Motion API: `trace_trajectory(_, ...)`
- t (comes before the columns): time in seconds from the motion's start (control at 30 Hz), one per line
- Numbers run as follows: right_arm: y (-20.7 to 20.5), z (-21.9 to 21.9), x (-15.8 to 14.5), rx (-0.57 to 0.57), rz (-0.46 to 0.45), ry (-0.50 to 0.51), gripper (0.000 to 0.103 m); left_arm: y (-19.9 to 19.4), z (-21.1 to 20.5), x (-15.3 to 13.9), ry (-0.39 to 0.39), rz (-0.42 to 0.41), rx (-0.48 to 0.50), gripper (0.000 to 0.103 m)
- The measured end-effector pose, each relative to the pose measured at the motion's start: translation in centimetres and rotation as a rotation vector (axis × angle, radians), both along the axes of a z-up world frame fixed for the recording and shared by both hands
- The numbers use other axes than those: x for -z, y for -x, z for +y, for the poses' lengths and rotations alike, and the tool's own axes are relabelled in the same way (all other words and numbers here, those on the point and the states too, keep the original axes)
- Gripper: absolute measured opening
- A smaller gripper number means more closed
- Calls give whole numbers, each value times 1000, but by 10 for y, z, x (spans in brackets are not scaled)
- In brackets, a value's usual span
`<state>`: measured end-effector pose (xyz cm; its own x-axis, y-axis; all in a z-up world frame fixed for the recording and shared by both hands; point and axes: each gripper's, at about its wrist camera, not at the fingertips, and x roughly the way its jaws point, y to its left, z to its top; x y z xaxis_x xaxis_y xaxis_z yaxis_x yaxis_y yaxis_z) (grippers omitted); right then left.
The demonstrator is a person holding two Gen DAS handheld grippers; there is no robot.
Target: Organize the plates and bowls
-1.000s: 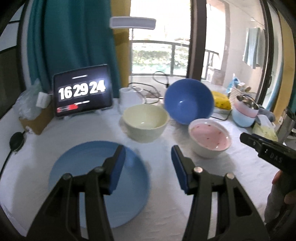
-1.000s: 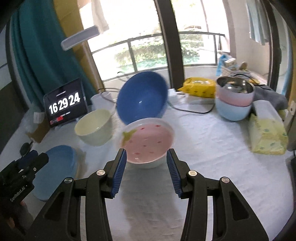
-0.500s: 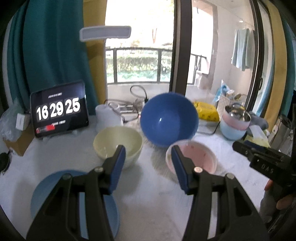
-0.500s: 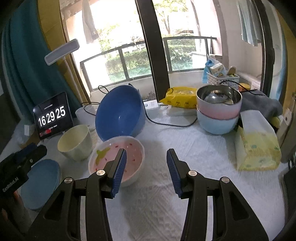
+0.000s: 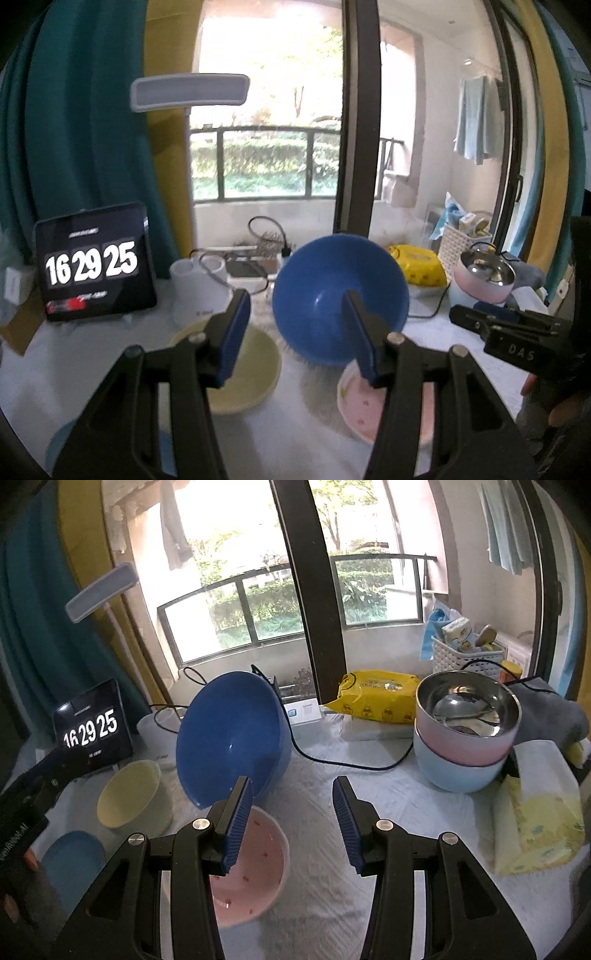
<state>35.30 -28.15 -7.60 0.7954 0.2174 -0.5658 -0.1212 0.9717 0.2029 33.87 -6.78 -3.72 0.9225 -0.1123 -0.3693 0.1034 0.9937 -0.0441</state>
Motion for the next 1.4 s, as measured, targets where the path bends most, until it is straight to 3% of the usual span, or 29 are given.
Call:
trace_trajectory(0.2, -23, 2, 6, -3, 15, -1, 47, -34, 3, 13, 31, 10, -2, 53)
trace_trajectory(0.33, -39, 7, 10, -16, 20, -1, 47, -60, -2, 24, 18, 97, -17, 53)
trace_trajectory(0.6, -81, 20, 26, -31, 87, -18, 46, -69, -7, 37, -9, 155, -24, 53)
trace_trajectory(0.7, -91, 25, 32, -35, 110, 1, 36, -70, -9, 39, -22, 164, -22, 53)
trace_trajectory(0.8, -99, 26, 42, -42, 155, 11, 9, -72, -11, 42, -34, 177, -23, 53)
trace_trajectory(1.0, -100, 6, 59, -33, 193, -18, 10, -80, -21, 46, -55, 197, -14, 53)
trace_trajectory(1.4, -88, 2, 62, -61, 138, 3, 12, -96, -43, 58, -121, 257, 7, 52)
